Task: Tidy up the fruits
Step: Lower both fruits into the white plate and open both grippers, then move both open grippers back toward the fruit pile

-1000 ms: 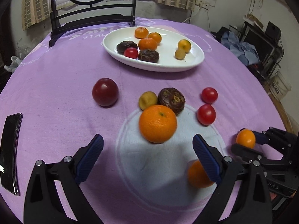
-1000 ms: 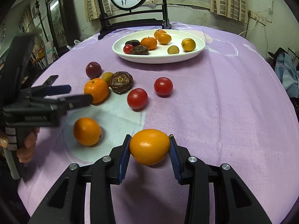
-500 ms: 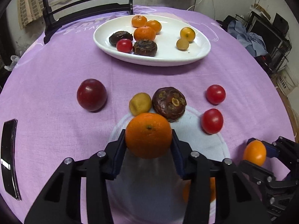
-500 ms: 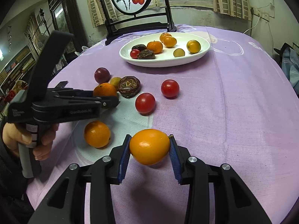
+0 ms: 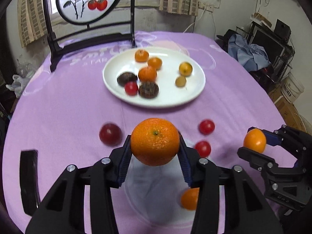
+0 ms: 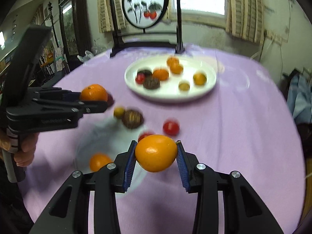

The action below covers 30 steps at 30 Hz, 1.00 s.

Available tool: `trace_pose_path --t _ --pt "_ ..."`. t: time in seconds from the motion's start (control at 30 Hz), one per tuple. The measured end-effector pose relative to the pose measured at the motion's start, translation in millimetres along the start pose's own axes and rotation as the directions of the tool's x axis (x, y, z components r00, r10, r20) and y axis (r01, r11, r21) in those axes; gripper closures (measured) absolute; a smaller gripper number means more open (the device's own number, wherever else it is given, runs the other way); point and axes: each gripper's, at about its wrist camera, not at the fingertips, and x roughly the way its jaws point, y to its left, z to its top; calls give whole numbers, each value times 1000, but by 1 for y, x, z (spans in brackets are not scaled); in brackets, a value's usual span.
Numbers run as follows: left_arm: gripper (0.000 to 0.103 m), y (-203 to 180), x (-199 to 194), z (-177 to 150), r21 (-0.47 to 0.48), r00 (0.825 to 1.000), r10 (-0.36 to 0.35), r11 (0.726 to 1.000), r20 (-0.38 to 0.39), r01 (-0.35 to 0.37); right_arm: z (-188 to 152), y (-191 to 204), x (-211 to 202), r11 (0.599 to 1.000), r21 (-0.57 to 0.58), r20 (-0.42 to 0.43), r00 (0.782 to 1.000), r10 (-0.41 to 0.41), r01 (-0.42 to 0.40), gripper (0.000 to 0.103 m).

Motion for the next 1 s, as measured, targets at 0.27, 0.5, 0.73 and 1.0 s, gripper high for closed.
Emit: trace_pose_path --t 0.27,0.5,0.73,1.0 --pt "59 10 36 65 -41 999 41 998 22 -40 67 -20 44 999 -11 35 999 -40 41 63" --pt "59 34 94 95 -103 996 50 993 -68 -57 87 -24 109 998 -40 -40 998 -53 52 63" --pt "41 47 112 101 -157 996 62 985 -67 -72 88 -22 142 999 -4 -112 993 -43 43 62" --pt "18 49 70 95 -179 997 78 981 23 -73 79 -32 108 997 59 -51 998 -39 42 48"
